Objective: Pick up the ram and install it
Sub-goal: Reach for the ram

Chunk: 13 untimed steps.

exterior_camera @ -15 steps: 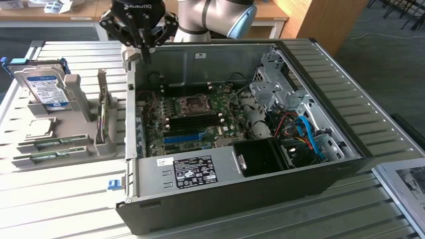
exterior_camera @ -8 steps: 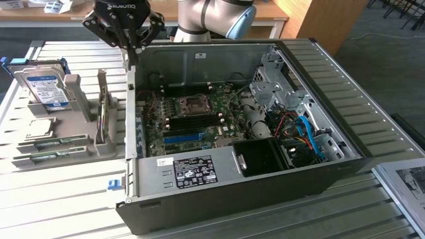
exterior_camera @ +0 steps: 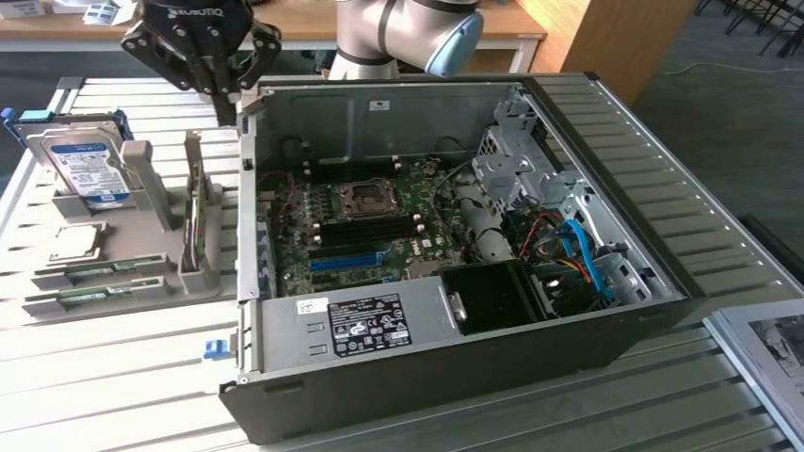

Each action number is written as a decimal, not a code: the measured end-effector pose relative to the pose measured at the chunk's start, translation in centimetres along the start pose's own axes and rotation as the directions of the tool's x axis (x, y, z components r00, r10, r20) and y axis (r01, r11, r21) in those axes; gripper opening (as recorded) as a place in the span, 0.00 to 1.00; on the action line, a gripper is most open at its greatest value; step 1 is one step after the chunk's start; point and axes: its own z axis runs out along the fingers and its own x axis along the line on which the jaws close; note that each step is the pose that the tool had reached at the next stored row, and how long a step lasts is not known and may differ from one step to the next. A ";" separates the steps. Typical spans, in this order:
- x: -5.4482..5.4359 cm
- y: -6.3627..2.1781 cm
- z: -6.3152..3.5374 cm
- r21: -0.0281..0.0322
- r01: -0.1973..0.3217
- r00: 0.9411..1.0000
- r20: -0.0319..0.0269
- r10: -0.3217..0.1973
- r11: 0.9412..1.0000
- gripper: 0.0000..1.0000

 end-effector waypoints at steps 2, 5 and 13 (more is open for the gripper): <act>0.6 -0.05 0.00 0.000 0.000 1.000 0.000 0.000 1.000 0.10; 1.5 -0.11 0.00 0.000 0.000 1.000 0.000 0.000 1.000 0.10; 4.0 -0.30 0.00 0.000 0.000 1.000 0.000 0.000 1.000 0.10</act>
